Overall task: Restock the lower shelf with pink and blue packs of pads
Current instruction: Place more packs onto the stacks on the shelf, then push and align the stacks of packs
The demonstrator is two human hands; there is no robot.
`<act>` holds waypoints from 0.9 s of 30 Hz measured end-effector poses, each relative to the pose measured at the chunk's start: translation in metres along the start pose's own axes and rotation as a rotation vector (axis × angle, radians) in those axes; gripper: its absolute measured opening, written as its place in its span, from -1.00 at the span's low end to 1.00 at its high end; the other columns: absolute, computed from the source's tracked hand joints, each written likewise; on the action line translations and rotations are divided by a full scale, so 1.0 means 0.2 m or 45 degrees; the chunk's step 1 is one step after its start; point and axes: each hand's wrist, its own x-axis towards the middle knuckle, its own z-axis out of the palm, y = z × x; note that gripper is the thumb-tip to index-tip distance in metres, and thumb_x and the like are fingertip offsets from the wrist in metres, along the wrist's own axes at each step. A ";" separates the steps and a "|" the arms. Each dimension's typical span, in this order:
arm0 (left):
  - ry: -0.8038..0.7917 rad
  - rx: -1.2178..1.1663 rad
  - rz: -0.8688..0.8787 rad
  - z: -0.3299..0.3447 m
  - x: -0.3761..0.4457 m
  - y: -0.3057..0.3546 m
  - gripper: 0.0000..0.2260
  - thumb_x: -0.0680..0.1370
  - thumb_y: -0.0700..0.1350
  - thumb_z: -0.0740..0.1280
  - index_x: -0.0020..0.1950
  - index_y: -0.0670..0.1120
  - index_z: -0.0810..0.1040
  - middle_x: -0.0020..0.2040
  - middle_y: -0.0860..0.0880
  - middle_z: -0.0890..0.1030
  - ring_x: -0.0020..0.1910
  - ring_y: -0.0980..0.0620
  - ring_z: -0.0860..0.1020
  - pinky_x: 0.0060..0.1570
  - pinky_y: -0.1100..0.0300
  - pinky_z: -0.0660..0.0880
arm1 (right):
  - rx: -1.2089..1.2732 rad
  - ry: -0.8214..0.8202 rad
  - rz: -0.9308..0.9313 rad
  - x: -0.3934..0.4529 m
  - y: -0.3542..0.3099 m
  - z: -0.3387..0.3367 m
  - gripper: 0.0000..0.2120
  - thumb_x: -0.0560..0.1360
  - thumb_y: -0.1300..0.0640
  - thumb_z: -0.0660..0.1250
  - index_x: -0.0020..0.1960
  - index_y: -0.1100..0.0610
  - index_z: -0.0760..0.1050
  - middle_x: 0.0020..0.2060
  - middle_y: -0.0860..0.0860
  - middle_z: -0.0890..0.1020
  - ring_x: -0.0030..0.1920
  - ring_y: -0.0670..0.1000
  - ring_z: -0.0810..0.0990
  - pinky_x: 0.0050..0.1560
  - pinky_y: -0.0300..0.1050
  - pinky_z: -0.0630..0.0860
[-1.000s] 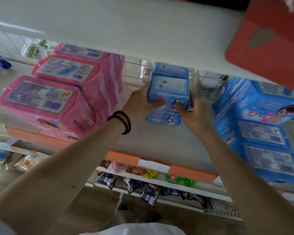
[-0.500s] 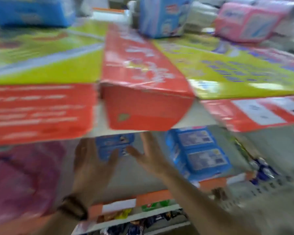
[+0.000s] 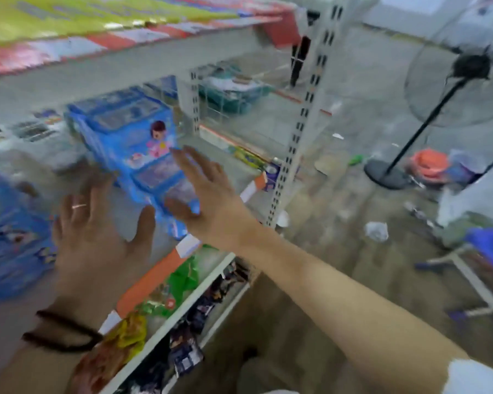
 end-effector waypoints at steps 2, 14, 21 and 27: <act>-0.033 -0.021 0.030 0.01 -0.02 0.10 -0.48 0.54 0.10 0.24 0.42 -0.15 0.38 0.38 -0.23 0.48 0.27 -0.31 0.46 0.21 -0.20 0.43 | -0.019 0.060 0.046 -0.07 0.04 -0.11 -0.32 0.51 -0.04 0.35 0.56 0.13 0.24 0.50 0.18 0.32 0.46 0.23 0.29 0.41 0.05 0.21; -0.036 0.099 -0.022 -0.12 -0.07 0.78 -0.45 0.56 0.19 0.21 0.47 -0.06 0.37 0.45 -0.09 0.44 0.39 -0.18 0.45 0.27 -0.21 0.43 | 0.093 0.072 -0.239 -0.27 0.19 -0.75 -0.35 0.55 -0.15 0.25 0.55 0.11 0.25 0.51 0.07 0.29 0.52 0.04 0.23 0.48 0.09 0.26; 0.087 0.302 -0.091 -0.32 -0.10 1.11 -0.45 0.59 0.22 0.16 0.48 -0.06 0.36 0.49 -0.04 0.38 0.39 -0.14 0.42 0.25 -0.19 0.40 | 0.165 0.051 -0.416 -0.28 0.23 -1.03 -0.36 0.56 -0.19 0.21 0.57 0.03 0.22 0.54 0.00 0.24 0.54 0.00 0.17 0.52 0.09 0.21; 0.163 0.408 -0.115 -0.55 -0.10 1.19 -0.45 0.57 0.23 0.16 0.47 -0.04 0.36 0.49 -0.04 0.38 0.40 -0.14 0.38 0.25 -0.24 0.43 | 0.181 0.022 -0.509 -0.28 0.10 -1.13 -0.34 0.54 -0.25 0.15 0.57 -0.01 0.22 0.56 -0.02 0.21 0.55 0.03 0.14 0.52 0.11 0.17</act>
